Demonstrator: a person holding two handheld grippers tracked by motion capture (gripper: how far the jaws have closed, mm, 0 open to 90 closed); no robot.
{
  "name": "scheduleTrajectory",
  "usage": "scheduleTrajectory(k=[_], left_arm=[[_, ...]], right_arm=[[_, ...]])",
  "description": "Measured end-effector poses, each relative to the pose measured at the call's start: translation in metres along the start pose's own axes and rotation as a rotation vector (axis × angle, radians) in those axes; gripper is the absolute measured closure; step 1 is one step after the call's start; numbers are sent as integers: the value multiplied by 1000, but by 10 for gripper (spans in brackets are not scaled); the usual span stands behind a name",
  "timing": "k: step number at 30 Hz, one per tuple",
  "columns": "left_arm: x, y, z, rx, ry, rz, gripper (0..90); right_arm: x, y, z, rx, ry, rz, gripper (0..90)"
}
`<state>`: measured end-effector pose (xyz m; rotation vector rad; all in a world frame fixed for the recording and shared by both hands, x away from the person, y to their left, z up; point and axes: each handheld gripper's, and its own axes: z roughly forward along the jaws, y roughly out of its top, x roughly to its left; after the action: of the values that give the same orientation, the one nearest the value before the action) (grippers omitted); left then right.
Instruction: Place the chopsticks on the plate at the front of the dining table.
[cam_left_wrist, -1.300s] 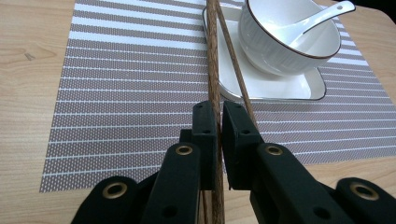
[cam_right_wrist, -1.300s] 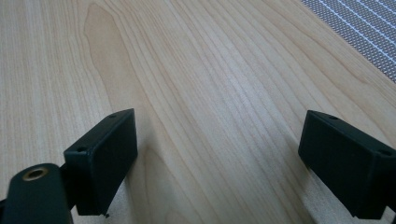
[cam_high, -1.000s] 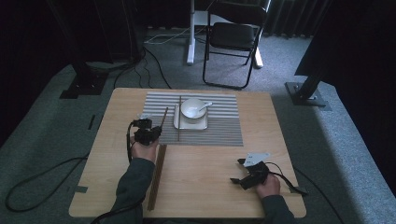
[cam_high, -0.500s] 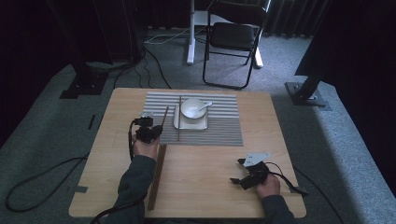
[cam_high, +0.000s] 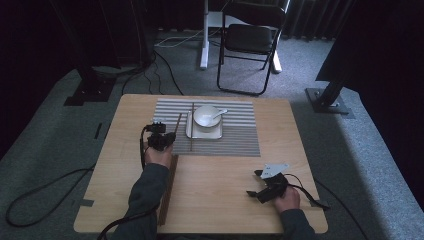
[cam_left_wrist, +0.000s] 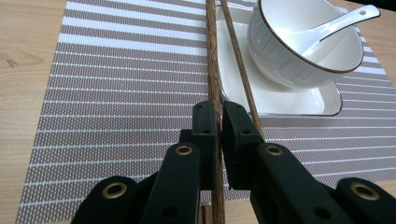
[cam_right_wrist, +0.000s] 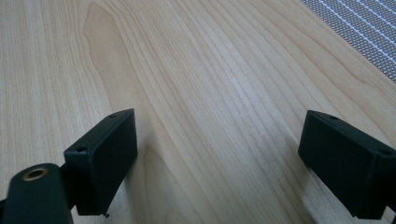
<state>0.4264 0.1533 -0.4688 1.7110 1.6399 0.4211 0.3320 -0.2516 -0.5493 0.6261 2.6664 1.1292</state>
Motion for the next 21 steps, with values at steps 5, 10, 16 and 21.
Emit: scheduleTrajectory(k=[5,10,16,21], left_arm=[[-3,4,2,2,1,4,840],[-4,4,7,6,-18,-22,840],[-3,6,11,7,-28,-32,840],[-3,10,11,-3,-26,-40,840]], right_arm=[[0,0,0,0,0,0,111],[0,0,0,0,0,0,111],[0,0,0,0,0,0,111],[0,0,0,0,0,0,111]])
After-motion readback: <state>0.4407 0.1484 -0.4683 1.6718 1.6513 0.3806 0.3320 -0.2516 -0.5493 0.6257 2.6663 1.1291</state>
